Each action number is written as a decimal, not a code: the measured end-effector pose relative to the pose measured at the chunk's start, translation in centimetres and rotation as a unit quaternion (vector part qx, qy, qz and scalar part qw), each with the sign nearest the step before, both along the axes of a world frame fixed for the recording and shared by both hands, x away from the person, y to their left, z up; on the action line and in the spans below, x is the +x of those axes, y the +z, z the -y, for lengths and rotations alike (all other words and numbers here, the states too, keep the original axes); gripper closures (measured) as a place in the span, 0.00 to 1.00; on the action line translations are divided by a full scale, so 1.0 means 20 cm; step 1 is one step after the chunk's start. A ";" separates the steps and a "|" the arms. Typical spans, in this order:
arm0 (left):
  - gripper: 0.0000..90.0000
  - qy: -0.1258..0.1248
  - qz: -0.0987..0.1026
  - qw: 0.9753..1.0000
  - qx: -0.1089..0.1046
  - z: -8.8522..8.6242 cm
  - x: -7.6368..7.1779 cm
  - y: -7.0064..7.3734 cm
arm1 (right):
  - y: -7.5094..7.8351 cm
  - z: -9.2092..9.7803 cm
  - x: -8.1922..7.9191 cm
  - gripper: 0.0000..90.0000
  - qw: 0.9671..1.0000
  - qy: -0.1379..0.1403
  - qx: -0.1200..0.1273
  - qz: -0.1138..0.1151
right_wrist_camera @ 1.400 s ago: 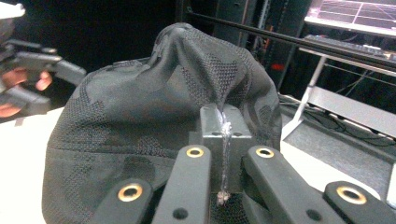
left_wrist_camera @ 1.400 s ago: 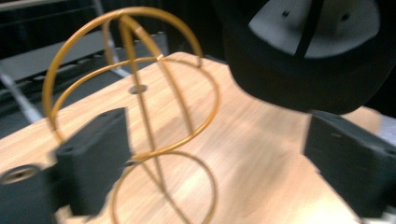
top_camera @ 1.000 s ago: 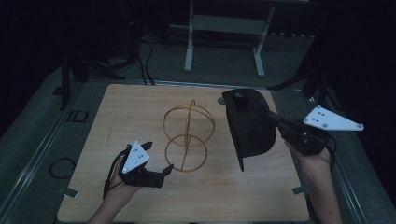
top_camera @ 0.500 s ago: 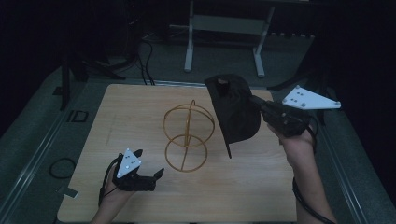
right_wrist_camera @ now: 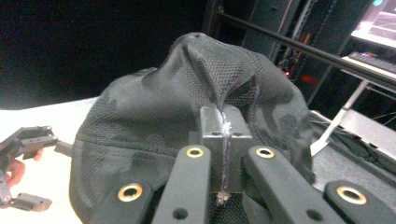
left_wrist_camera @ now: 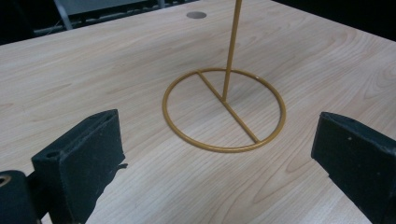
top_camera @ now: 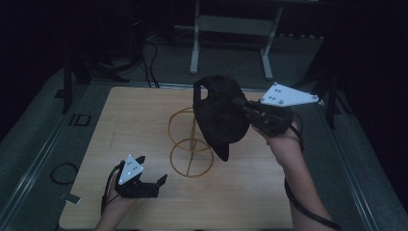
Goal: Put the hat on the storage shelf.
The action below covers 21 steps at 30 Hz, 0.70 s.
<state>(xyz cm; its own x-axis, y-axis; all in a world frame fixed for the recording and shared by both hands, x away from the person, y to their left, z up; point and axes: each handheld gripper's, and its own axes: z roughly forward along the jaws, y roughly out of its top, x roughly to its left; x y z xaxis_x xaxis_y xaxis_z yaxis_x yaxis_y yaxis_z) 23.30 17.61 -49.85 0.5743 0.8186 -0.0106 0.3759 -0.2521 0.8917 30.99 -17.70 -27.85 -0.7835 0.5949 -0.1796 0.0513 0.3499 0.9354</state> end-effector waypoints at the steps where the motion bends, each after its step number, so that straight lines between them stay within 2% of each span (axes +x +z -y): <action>1: 0.03 0.001 -0.002 1.000 -0.002 0.00 0.00 0.00 | 0.00 -0.01 0.00 1.00 1.000 0.003 0.000 -0.001; 10: 0.03 0.005 -0.003 1.000 -0.004 -0.01 0.00 -0.01 | -0.05 -0.15 0.03 1.00 0.999 0.025 -0.014 -0.020; 21: 0.03 0.009 -0.007 1.000 -0.007 -0.02 0.00 -0.02 | -0.13 -0.24 0.06 1.00 0.998 0.041 -0.026 -0.044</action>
<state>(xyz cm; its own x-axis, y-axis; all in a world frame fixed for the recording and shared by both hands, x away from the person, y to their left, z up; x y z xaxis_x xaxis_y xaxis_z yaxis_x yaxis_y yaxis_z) 23.28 18.03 -50.20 0.5592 0.8285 -0.0300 0.3931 -0.2332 0.8894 32.10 -12.85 -30.42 -0.8434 0.5197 -0.1365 0.1018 0.4040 0.9091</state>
